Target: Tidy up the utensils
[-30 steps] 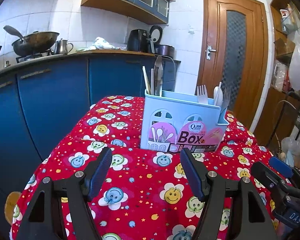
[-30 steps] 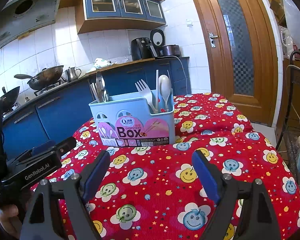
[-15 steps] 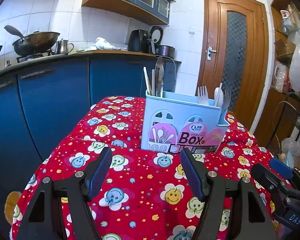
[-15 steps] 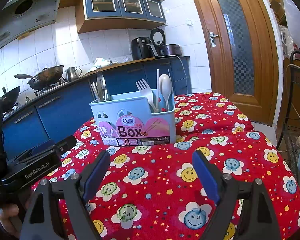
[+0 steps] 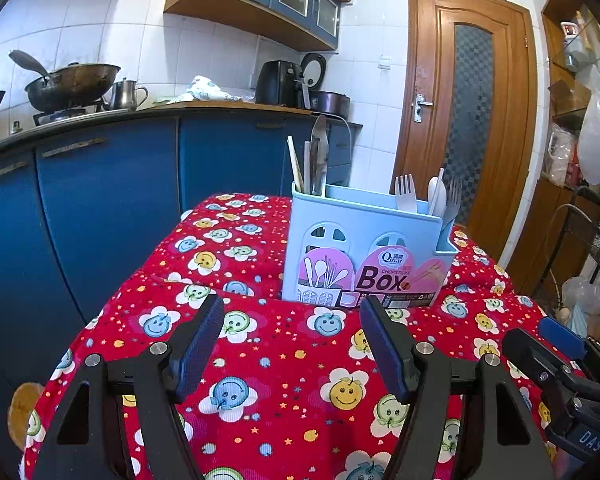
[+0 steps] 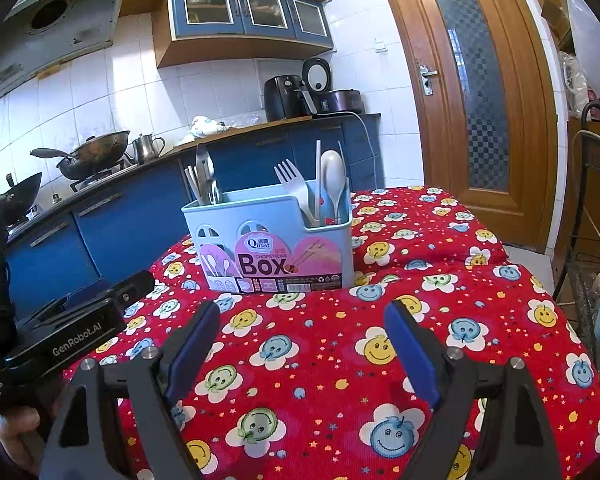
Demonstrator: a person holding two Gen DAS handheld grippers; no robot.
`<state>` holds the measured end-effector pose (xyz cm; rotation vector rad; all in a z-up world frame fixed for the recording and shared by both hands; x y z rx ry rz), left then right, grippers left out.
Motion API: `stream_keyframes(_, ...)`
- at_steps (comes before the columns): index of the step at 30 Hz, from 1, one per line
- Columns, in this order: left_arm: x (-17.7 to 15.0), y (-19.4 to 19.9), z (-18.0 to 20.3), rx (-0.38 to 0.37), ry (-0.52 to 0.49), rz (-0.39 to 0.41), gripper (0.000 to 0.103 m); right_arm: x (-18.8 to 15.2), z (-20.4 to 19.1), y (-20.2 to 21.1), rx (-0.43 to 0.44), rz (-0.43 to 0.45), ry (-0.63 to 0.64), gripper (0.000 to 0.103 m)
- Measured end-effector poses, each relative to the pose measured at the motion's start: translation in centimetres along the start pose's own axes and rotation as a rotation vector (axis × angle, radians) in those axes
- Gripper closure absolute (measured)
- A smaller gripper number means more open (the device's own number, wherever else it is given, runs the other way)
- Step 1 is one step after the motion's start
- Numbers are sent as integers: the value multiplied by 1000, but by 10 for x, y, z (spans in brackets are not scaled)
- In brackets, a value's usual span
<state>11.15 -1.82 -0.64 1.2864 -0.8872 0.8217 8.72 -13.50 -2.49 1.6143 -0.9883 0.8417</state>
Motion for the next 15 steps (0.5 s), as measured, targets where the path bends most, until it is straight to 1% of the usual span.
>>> stream_keyframes(15, 1, 1, 0, 2, 5, -1, 31, 0, -1, 1, 0, 2, 1, 17)
Point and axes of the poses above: each gripper's, at about its wrist camera, not at the fingertips, and y roughly against the way its jaws point, z to its right, x to its top, the point moved 8 cm from there along -y, roughly the way its jaws point, and after that the axes turned 2 degrees about -y, right-handed, at the moved point
